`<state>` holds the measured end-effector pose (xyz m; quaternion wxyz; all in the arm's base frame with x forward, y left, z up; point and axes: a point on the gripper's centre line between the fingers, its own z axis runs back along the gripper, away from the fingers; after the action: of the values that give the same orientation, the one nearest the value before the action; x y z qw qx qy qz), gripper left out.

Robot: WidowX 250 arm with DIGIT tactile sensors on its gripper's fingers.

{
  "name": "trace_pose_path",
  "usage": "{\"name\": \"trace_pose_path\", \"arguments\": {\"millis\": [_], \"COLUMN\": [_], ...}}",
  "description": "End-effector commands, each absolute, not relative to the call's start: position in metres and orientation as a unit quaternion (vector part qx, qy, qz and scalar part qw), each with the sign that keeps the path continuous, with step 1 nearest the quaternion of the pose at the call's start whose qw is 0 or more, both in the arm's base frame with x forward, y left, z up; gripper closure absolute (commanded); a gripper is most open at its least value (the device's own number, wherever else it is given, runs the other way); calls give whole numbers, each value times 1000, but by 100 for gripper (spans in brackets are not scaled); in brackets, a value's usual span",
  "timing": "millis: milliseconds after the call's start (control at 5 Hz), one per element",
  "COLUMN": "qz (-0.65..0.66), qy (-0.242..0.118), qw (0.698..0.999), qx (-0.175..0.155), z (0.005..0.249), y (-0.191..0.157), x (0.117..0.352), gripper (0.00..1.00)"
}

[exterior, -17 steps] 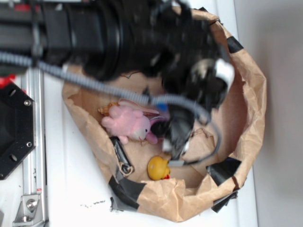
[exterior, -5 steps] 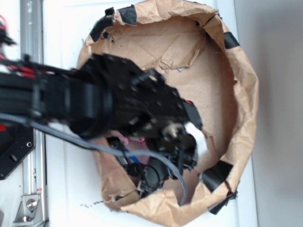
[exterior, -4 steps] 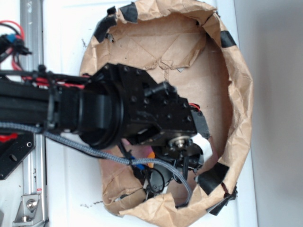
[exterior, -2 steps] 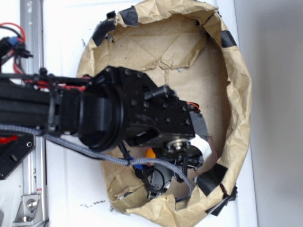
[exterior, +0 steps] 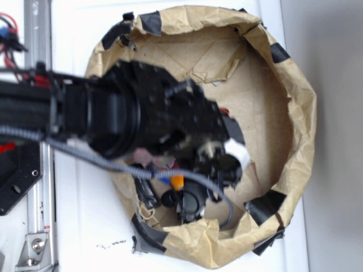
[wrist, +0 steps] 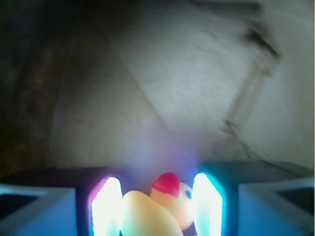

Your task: Grab the yellow duck.

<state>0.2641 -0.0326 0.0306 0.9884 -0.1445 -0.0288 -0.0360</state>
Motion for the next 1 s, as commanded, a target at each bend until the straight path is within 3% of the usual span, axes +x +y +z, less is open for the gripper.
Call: {"name": "trace_pose_path", "arguments": {"millis": [0, 400, 800], "qz": [43, 100, 187], "qy": [-70, -91, -58], "qw": [989, 987, 981], "qx": [-120, -86, -6], "z": [56, 69, 110], "y": [-7, 9, 32], "x": [271, 272, 265], "gripper": [100, 100, 100]}}
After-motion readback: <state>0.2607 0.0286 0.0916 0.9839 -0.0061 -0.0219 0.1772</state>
